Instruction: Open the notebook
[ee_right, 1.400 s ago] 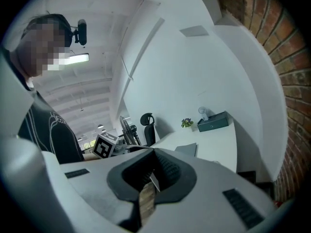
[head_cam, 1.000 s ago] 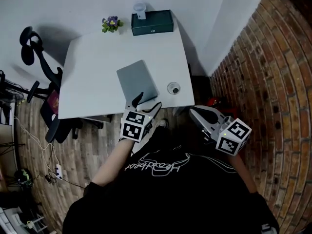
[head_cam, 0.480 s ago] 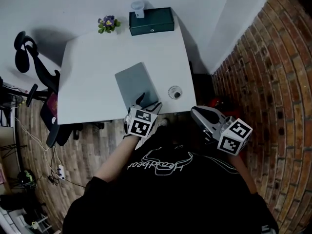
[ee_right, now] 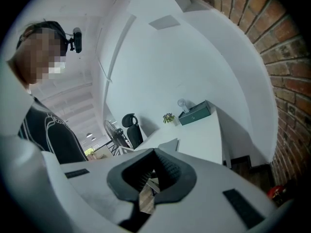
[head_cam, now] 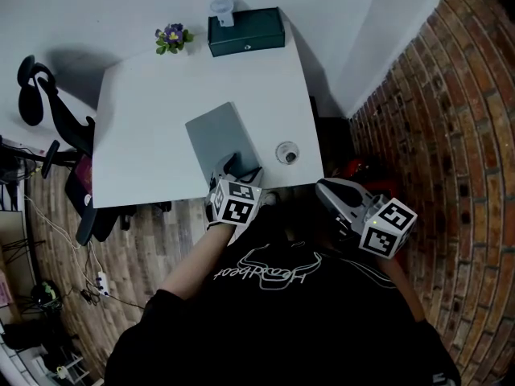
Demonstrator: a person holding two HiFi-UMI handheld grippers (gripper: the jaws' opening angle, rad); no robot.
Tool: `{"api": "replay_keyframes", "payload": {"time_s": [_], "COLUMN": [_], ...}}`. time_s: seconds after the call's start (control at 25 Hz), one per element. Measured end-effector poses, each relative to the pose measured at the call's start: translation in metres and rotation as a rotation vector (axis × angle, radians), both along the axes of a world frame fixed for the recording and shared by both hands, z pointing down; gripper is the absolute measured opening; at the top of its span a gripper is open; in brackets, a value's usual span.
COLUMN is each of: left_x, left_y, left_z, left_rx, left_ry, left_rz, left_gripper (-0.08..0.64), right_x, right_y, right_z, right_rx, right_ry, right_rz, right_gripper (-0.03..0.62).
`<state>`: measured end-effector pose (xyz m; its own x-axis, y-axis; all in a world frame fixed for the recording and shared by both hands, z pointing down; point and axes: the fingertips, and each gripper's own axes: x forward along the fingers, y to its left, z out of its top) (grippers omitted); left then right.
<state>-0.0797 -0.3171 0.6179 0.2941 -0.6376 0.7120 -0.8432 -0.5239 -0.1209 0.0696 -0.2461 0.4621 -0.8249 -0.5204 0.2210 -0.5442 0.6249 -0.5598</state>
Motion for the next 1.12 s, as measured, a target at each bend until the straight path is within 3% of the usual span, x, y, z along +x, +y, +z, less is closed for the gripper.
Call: {"api": "replay_keyframes", "payload": {"time_s": [0.4,0.88,1.12], "left_x": [0.002,0.011,0.009], "left_y": [0.002,0.008,0.011], "left_z": [-0.005,-0.021,-0.030], "left_rx": [-0.006,0.010,0.030], "left_ry": [0.028,0.051,0.054], "left_rz": [0.000,0.022,0.012], "left_gripper": [0.258,0.098,0.059], "right_x": [0.003,0.003,0.002], "right_y": [0.005,0.015,0.021], "right_z": [-0.001,-0.003,-0.008], "right_rx": [-0.001,0.010,0.026], "right_ry": [0.000,0.000,-0.006], "right_rz": [0.003,-0.007,-0.012], "right_gripper": [0.002,0.002,0.002]}}
